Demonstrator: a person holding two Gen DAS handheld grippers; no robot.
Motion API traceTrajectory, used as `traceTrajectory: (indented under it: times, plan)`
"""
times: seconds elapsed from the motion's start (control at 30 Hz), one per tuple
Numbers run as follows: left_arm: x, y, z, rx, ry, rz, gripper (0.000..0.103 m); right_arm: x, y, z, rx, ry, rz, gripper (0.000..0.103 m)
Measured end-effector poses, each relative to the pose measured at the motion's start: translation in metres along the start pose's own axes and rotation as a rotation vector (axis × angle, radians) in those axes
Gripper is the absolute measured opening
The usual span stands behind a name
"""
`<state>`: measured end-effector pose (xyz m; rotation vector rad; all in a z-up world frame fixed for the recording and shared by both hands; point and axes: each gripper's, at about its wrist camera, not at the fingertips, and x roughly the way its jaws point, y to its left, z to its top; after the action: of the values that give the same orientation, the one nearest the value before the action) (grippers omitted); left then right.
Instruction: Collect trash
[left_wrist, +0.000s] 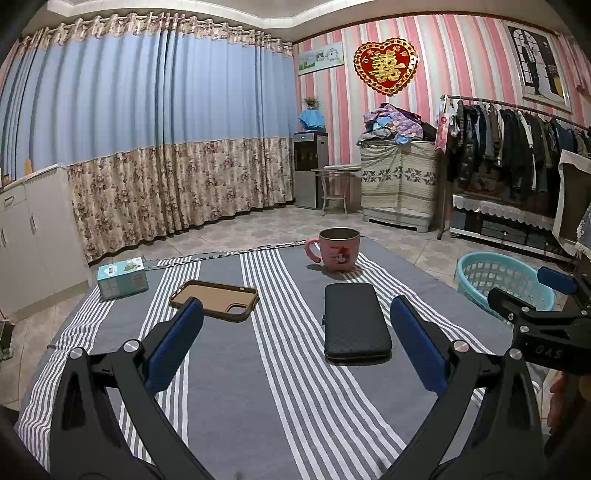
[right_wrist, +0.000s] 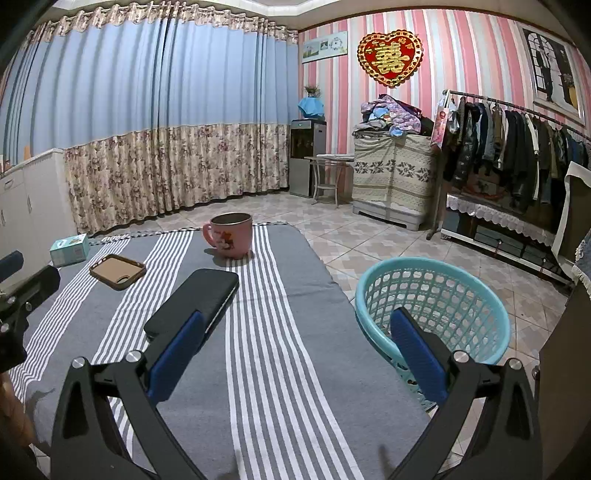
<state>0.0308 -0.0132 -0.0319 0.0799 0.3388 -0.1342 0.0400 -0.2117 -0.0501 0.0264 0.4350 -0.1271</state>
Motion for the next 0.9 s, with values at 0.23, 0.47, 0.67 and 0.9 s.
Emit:
traceTrajectory:
  times: [0.23,0.47,0.67,0.9]
  plan:
    - [-0.0009,-0.0007,0.0008,0.002,-0.002,-0.001,0.098,-0.0005,-0.0006,0.0008,-0.006,-0.005,-0.003,0.098]
    - [-0.0028,-0.0009,0.0016,-0.007,-0.003,-0.008,0.098,-0.0025,0.0000,0.0012,0.002,0.000,0.000,0.098]
    - [-0.0045,-0.0026,0.0023,-0.009,-0.003,-0.010,0.098,-0.0027,-0.0004,0.0010,0.001,-0.003,-0.001,0.098]
    - [-0.0062,-0.0045,0.0038,-0.011,-0.010,-0.013,0.098,-0.0033,-0.0019,0.0041,0.002,-0.006,-0.003,0.098]
